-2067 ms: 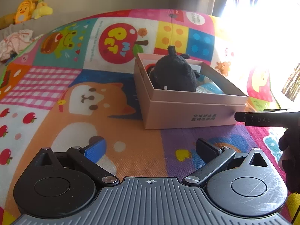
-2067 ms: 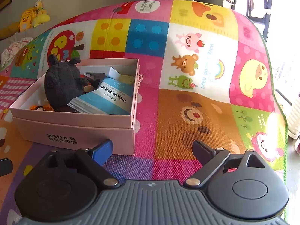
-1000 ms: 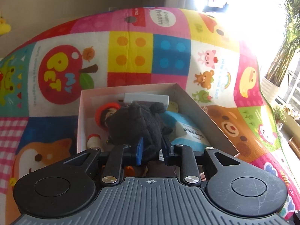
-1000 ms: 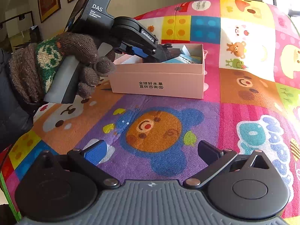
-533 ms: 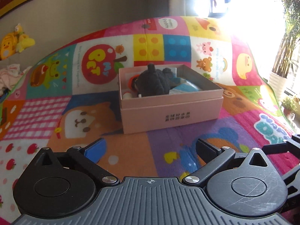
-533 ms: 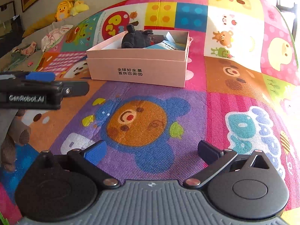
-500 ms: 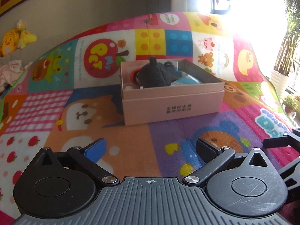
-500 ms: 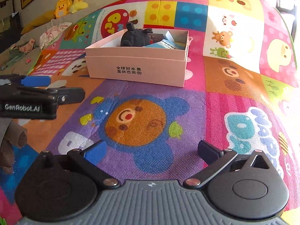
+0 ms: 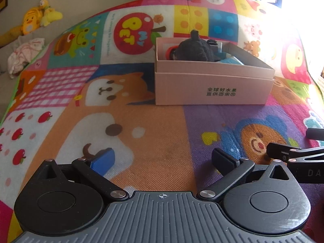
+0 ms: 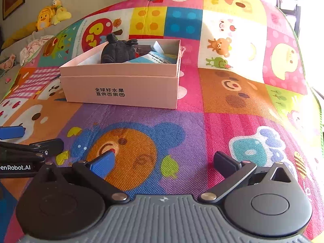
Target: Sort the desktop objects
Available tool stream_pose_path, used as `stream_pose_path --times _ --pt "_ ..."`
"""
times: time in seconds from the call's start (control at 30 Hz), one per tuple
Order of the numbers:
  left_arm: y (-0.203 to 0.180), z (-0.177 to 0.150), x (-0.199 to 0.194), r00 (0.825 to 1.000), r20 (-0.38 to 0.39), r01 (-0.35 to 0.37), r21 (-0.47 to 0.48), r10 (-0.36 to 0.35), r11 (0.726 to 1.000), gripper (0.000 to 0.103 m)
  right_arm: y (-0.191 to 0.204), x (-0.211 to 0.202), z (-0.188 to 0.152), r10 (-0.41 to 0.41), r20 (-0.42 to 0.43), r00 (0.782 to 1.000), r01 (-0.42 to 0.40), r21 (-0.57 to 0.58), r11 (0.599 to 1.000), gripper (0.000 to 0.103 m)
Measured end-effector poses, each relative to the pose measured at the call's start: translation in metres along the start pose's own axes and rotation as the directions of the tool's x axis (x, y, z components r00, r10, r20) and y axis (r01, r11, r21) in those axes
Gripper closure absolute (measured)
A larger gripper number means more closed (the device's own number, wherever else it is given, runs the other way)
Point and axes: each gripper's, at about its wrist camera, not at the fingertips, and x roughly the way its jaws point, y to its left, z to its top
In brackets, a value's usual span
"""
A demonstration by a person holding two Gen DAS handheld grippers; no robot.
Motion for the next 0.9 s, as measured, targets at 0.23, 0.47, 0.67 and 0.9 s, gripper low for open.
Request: stream_pose_path --times 0.23,0.47,0.67,0.9 --pt "0.0003 0.0001 -0.0001 1.0 -0.001 0.005 -0.008 -0.005 1.0 0.0 0.0003 0.0007 0.001 0.001 0.0 1.0 -0.001 -0.001 1.0 0.0" --pt "0.0013 -0.0001 -0.0004 1.0 -0.001 0.008 -0.011 -0.008 1.0 0.0 -0.0006 0.0003 0.001 0.001 0.0 1.0 -0.001 -0.001 1.0 0.0" --pt "0.0012 -0.0001 -0.0004 1.0 -0.001 0.008 -0.011 -0.009 1.0 0.0 -0.0005 0.0001 0.0011 0.001 0.0 1.0 -0.001 -0.001 1.0 0.0" --pt "0.0011 -0.0001 -0.0003 1.0 -0.001 0.009 -0.011 -0.009 1.0 0.0 0.0002 0.0001 0.0014 0.001 0.0 1.0 -0.001 -0.001 1.0 0.0"
